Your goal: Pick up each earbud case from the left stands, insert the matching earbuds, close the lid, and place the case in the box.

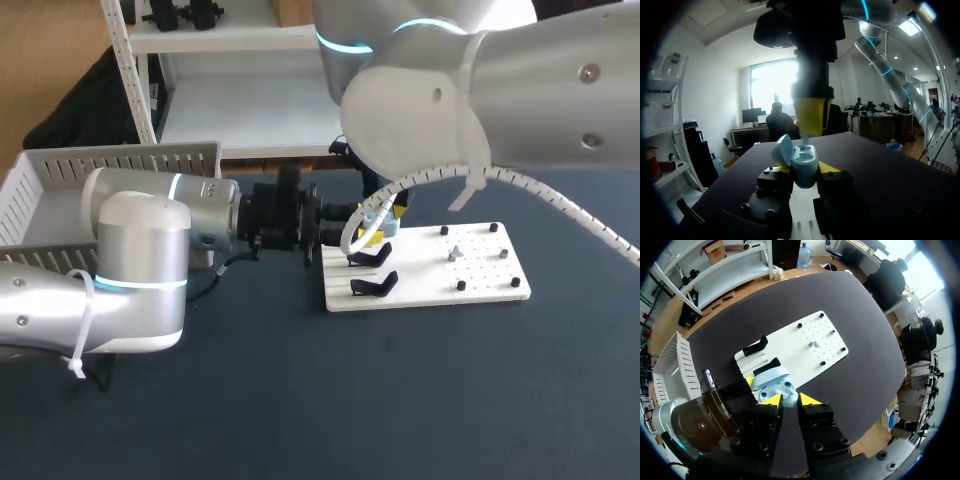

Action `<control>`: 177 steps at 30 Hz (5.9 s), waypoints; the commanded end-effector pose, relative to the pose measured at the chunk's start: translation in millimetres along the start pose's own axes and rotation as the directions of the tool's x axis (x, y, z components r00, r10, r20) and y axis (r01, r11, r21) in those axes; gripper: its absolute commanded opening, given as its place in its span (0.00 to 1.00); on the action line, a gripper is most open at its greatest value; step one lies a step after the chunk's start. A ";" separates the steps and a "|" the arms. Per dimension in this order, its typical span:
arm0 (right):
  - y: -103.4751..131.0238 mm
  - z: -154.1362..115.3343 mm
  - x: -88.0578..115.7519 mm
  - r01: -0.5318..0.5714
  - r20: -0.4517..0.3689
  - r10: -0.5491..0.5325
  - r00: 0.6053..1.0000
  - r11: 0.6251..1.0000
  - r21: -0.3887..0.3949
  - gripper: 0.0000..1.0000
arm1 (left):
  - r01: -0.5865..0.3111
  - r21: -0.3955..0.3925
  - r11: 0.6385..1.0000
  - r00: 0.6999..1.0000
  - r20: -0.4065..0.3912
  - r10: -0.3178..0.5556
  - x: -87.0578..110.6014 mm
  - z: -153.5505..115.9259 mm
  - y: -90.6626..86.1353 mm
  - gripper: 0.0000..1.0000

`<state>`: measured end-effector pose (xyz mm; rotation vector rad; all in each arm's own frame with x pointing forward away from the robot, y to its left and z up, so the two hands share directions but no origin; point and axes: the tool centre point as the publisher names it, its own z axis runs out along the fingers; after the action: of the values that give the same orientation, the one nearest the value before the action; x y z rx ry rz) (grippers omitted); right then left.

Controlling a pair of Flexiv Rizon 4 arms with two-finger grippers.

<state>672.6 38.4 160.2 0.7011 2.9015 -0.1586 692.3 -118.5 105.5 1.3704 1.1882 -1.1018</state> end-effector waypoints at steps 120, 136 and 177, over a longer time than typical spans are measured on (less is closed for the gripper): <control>-68.9 121.3 -60.1 0.071 -0.090 -0.103 0.991 0.950 -0.304 0.56 | -0.002 -0.008 1.000 1.000 0.001 0.002 0.1 0.1 -2.1 0.00; -70.3 138.9 -62.0 0.071 -0.100 -0.110 0.989 0.939 -0.338 0.47 | -0.002 -0.008 1.000 1.000 0.001 0.002 0.1 0.1 -2.1 0.00; -67.0 147.4 -76.0 0.074 -0.108 -0.125 0.986 0.916 -0.394 0.35 | -0.002 -0.008 1.000 1.000 0.001 0.002 0.1 0.1 -2.1 0.00</control>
<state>724.8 -74.8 33.7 0.5098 2.9491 0.4575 692.1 -118.7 105.5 1.3695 1.1883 -1.1009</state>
